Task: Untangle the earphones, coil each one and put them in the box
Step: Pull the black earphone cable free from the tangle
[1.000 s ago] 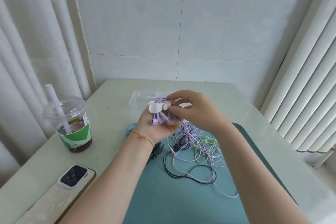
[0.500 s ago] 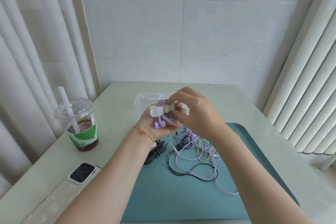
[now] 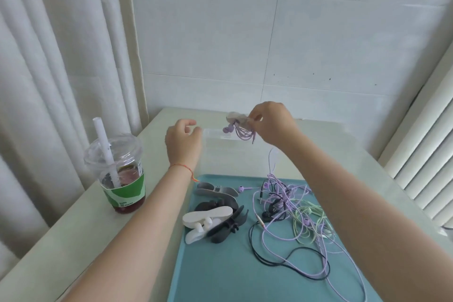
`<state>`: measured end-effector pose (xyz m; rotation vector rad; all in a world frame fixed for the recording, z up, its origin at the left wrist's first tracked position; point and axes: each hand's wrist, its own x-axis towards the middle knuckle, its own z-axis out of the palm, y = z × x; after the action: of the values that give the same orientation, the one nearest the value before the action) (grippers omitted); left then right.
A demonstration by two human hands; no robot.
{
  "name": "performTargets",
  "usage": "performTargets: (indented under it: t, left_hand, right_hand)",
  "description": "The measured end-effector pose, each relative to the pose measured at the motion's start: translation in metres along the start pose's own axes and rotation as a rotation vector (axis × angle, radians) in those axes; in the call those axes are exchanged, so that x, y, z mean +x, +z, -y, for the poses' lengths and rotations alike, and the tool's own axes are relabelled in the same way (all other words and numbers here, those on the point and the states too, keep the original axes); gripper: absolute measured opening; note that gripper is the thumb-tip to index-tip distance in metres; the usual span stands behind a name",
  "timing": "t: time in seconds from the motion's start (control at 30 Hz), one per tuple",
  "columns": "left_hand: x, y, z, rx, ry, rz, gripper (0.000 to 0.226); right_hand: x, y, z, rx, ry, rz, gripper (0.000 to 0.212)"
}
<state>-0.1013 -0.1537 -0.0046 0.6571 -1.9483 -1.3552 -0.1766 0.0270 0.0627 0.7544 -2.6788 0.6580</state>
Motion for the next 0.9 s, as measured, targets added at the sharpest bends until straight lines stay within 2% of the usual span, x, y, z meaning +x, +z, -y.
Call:
performTargets:
  t: [0.13,0.23,0.33,0.4,0.53,0.7,0.77,0.83,0.9]
  left_hand:
    - [0.013,0.018,0.024,0.075,0.030,0.150,0.038]
    - [0.009,0.023,0.033,0.039,0.044,0.181,0.040]
    - [0.005,0.024,0.034,0.040,0.063,0.169,0.042]
    - [0.005,0.023,0.036,0.062,0.068,0.172,0.042]
    - [0.001,0.023,0.034,0.196,0.139,0.140,0.037]
    - [-0.028,0.033,0.013,0.418,0.421,0.133,0.027]
    - [-0.045,0.039,0.005,0.443,0.513,0.190,0.026]
    - [-0.062,0.046,-0.003,0.448,0.545,0.258,0.027]
    - [-0.077,0.049,-0.008,0.429,0.509,0.336,0.025]
  right_hand:
    - [0.040,0.038,0.012,-0.166,0.020,0.224,0.019]
    - [0.057,0.073,0.013,-0.353,0.041,0.388,0.027]
    - [0.065,0.095,0.010,-0.380,0.021,0.483,0.025]
    - [0.062,0.094,0.009,-0.295,0.030,0.472,0.019]
    - [0.043,0.059,0.001,-0.043,0.112,0.294,0.017]
    - [-0.018,0.003,-0.023,0.067,0.174,-0.004,0.015]
    - [-0.051,-0.009,-0.038,0.055,0.237,0.068,0.013]
    - [-0.078,-0.011,-0.049,-0.019,0.263,0.259,0.037]
    - [-0.097,-0.007,-0.052,-0.021,0.254,0.377,0.058]
